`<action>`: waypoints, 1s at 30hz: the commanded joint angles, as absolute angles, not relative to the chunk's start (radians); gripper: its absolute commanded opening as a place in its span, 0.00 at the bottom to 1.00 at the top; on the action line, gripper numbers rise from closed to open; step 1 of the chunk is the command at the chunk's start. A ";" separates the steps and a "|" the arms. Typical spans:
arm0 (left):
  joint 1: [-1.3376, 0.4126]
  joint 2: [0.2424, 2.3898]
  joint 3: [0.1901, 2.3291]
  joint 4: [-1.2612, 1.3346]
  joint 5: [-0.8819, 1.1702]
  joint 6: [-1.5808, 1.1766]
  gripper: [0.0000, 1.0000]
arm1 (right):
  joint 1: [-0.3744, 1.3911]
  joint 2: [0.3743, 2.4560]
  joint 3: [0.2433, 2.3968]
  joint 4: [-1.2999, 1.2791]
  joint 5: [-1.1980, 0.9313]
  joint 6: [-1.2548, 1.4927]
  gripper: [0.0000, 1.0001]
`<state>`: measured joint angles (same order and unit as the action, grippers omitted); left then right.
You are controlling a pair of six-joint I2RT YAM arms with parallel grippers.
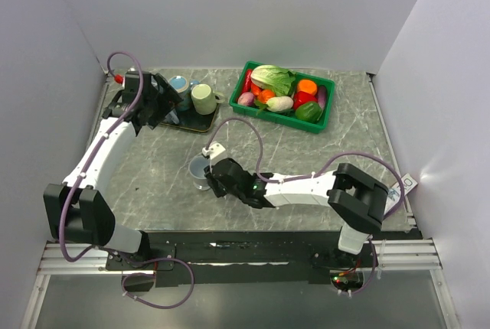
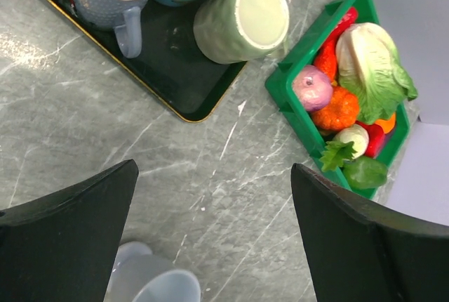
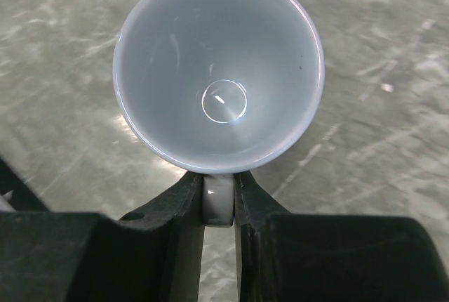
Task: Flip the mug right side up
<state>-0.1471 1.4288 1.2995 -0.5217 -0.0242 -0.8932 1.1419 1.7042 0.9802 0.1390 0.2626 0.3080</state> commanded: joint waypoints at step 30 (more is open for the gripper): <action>-0.138 1.493 1.243 -0.534 -0.181 -0.859 0.96 | 1.243 1.510 1.012 0.135 0.376 0.259 1.00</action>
